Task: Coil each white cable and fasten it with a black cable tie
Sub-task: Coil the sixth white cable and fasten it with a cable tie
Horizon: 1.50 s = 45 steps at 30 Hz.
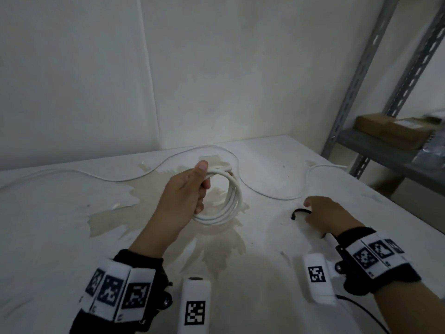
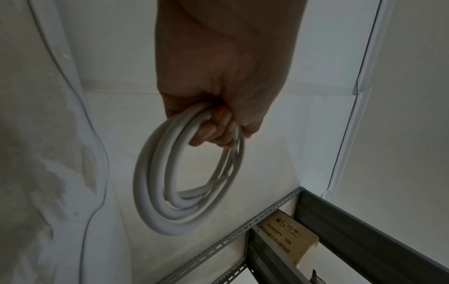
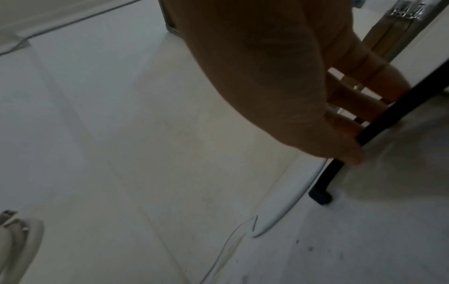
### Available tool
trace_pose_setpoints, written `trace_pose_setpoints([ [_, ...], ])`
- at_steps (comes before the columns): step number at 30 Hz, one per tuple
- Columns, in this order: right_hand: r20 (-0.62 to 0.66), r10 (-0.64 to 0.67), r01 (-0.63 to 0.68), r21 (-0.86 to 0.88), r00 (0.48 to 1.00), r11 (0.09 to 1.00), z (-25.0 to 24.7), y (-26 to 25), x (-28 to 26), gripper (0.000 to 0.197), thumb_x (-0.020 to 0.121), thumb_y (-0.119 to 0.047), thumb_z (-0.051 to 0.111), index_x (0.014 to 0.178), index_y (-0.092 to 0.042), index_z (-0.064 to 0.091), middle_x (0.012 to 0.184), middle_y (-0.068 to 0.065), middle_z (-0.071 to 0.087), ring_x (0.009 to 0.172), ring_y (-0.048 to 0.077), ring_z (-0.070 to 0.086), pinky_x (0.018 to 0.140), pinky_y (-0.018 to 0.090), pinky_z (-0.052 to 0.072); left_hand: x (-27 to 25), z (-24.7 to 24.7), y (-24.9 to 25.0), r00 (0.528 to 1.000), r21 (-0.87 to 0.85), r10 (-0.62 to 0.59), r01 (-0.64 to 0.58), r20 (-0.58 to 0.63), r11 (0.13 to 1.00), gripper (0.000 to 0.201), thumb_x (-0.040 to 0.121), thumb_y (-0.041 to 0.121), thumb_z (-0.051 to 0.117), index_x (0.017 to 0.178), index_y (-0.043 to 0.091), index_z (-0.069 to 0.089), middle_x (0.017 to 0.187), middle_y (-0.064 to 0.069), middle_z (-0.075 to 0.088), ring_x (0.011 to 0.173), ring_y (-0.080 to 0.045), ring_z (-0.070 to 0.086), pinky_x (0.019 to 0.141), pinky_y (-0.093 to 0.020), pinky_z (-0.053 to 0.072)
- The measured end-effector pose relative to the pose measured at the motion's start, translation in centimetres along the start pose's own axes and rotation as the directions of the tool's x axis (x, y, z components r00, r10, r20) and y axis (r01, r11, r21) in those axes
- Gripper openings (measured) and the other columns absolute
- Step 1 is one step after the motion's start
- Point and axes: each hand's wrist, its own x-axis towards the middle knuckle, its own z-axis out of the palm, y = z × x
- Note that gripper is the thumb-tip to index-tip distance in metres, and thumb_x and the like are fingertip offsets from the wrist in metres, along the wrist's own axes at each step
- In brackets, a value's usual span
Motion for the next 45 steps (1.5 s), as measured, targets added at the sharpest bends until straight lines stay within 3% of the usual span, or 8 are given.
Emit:
trace_pose_setpoints([
  [5,-0.023,-0.036,0.035,-0.051,0.999,0.998,-0.6,-1.6,0.2,0.027,0.091,-0.005,0.042,0.116,-0.004,0.051,0.121,0.014,0.053,0.107,0.027,0.054,0.084,0.026,0.042,0.5,-0.8,-0.1,0.998,-0.091,-0.011,0.005,-0.058,0.996,0.043,0.095,0.037,0.041,0.061,0.011,0.048,0.04,0.01,0.03,0.037,-0.004,0.027,0.038,-0.016,0.028],
  [9,-0.176,-0.161,0.195,0.196,0.971,0.961,-1.6,-4.4,-0.1,0.012,0.088,-0.004,0.049,0.096,-0.004,0.058,0.098,0.008,0.057,0.083,0.019,0.051,0.057,0.014,0.034,0.9,-1.4,-0.2,0.993,-0.115,0.006,-0.019,-0.115,0.993,0.044,0.096,0.034,0.038,0.061,0.009,0.048,0.038,0.009,0.029,0.035,-0.004,0.026,0.037,-0.016,0.027],
  [15,-0.375,-0.439,0.577,0.575,0.816,0.58,-4.2,-11.2,-3.6,0.012,0.091,-0.013,0.052,0.089,-0.023,0.058,0.073,-0.006,0.056,0.059,0.005,0.051,0.051,0.009,0.039,1.3,-2.8,0.0,0.968,-0.091,0.06,-0.084,-0.242,0.992,0.044,0.097,0.031,0.037,0.063,0.006,0.049,0.036,0.01,0.03,0.034,-0.005,0.026,0.037,-0.017,0.027],
  [20,-0.439,-0.536,0.652,0.691,0.722,0.313,-5.1,-16.3,-5.8,0.022,0.088,-0.017,0.059,0.089,-0.039,0.06,0.065,-0.004,0.059,0.061,0.013,0.056,0.058,0.016,0.043,1.8,-4.8,-0.1,0.916,-0.05,0.129,-0.159,-0.38,0.986,0.045,0.098,0.029,0.037,0.061,0.006,0.049,0.036,0.009,0.031,0.034,-0.004,0.027,0.038,-0.016,0.028],
  [28,-0.432,-0.421,0.566,0.778,0.798,0.274,-3.3,-21.2,-4.7,0.033,0.076,-0.008,0.069,0.078,-0.026,0.042,0.059,0.009,0.058,0.052,0.015,0.056,0.055,0.024,0.047,2.1,-5.8,-0.8,0.839,0.109,0.26,-0.237,-0.478,0.965,0.045,0.097,0.027,0.039,0.055,0.011,0.047,0.039,0.007,0.036,0.038,-0.007,0.031,0.045,-0.025,0.028],
  [36,-0.464,-0.358,0.538,0.831,0.81,0.141,-2.7,-22.2,-3.9,0.034,0.078,-0.001,0.066,0.073,-0.019,0.037,0.056,0.006,0.048,0.041,0.007,0.043,0.039,0.013,0.042,2.2,-5.9,-0.9,0.898,0.106,0.22,-0.194,-0.38,0.975,0.043,0.095,0.025,0.037,0.058,0.007,0.049,0.037,0.006,0.032,0.037,-0.005,0.028,0.04,-0.019,0.026],
  [42,-0.491,-0.341,0.574,0.79,0.802,0.213,-2.4,-22.0,-3.5,0.032,0.078,0.0,0.062,0.065,-0.016,0.037,0.059,0.01,0.05,0.051,0.026,0.05,0.047,0.035,0.046,2.1,-5.7,-1.3,0.913,0.179,0.271,-0.225,-0.306,0.958,0.043,0.091,0.039,0.042,0.059,0.012,0.052,0.041,0.007,0.034,0.04,-0.007,0.03,0.043,-0.024,0.028],
  [45,-0.483,-0.323,0.562,0.795,0.814,0.228,-2.3,-21.8,-3.2,0.034,0.078,0.001,0.061,0.063,-0.016,0.036,0.058,0.009,0.048,0.052,0.027,0.049,0.048,0.033,0.044,2.0,-5.4,-1.9,0.907,0.232,0.31,-0.249,-0.286,0.94,0.043,0.082,0.054,0.047,0.06,0.017,0.053,0.043,0.006,0.037,0.041,-0.006,0.032,0.045,-0.029,0.03],
])
